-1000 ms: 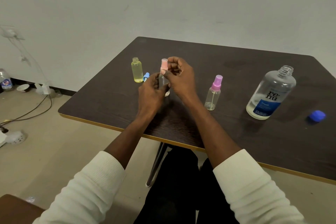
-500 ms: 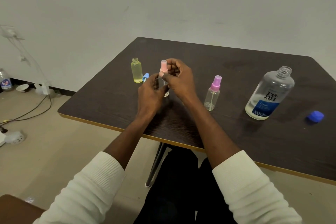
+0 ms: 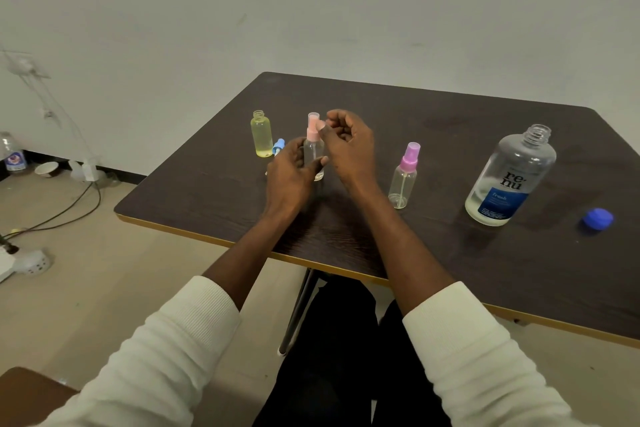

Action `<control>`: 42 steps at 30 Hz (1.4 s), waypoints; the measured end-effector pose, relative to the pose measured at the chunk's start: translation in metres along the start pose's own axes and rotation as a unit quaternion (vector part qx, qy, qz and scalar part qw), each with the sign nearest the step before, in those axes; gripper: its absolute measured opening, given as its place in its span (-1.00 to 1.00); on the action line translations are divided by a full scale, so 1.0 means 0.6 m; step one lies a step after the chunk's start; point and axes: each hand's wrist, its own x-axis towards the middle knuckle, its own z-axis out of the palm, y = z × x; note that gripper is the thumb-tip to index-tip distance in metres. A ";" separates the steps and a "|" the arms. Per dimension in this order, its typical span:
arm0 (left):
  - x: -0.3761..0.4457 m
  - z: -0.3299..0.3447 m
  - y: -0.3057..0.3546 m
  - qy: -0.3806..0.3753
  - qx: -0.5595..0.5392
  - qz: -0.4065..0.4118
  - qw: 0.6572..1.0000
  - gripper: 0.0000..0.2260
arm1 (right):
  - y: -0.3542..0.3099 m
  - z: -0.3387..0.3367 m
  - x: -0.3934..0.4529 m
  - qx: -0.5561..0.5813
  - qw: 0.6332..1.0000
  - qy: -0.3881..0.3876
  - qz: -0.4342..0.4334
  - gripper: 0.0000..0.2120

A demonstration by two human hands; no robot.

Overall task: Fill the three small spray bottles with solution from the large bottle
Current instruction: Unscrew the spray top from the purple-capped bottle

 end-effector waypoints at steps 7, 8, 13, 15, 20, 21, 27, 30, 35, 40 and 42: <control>0.015 0.014 -0.006 0.003 0.018 0.019 1.000 -0.77 | -0.001 -0.017 -0.012 -0.041 0.998 0.022 -0.032 -0.79; 0.013 0.014 -0.006 0.005 0.018 0.025 1.000 -0.75 | 0.000 -0.021 -0.015 -0.048 0.998 0.021 -0.036 -0.79; 0.007 0.019 0.001 0.019 0.050 0.044 0.998 -0.60 | 0.006 -0.040 -0.030 -0.080 0.995 0.020 -0.057 -0.79; 0.000 0.019 0.007 0.039 0.067 0.053 0.996 -0.52 | 0.004 -0.049 -0.038 -0.093 0.993 0.021 -0.075 -0.79; -0.026 0.018 0.012 0.154 0.092 0.170 0.969 -0.72 | -0.013 -0.084 -0.082 -0.149 0.963 0.056 -0.216 -0.85; -0.031 0.020 0.012 0.163 0.094 0.200 0.962 -0.76 | -0.017 -0.094 -0.091 -0.157 0.953 0.069 -0.249 -0.85; -0.067 0.081 0.035 0.071 -0.036 0.223 0.972 -0.79 | -0.018 -0.185 -0.120 -0.163 0.952 0.168 -0.196 -0.84; -0.069 0.115 0.049 -0.041 -0.087 0.175 0.980 -0.74 | -0.013 -0.223 -0.109 -0.123 0.987 0.104 0.002 -0.66; -0.062 0.153 0.061 -0.159 -0.123 0.139 0.970 -0.64 | 0.012 -0.260 -0.076 -0.055 0.982 -0.085 0.158 -0.41; -0.037 0.168 0.058 -0.170 -0.121 0.121 0.970 -0.81 | 0.032 -0.257 -0.054 -0.039 0.978 -0.153 0.136 -0.65; -0.018 0.174 0.064 -0.170 -0.141 0.099 0.970 -0.86 | 0.036 -0.253 -0.042 -0.025 0.982 -0.136 0.130 -0.72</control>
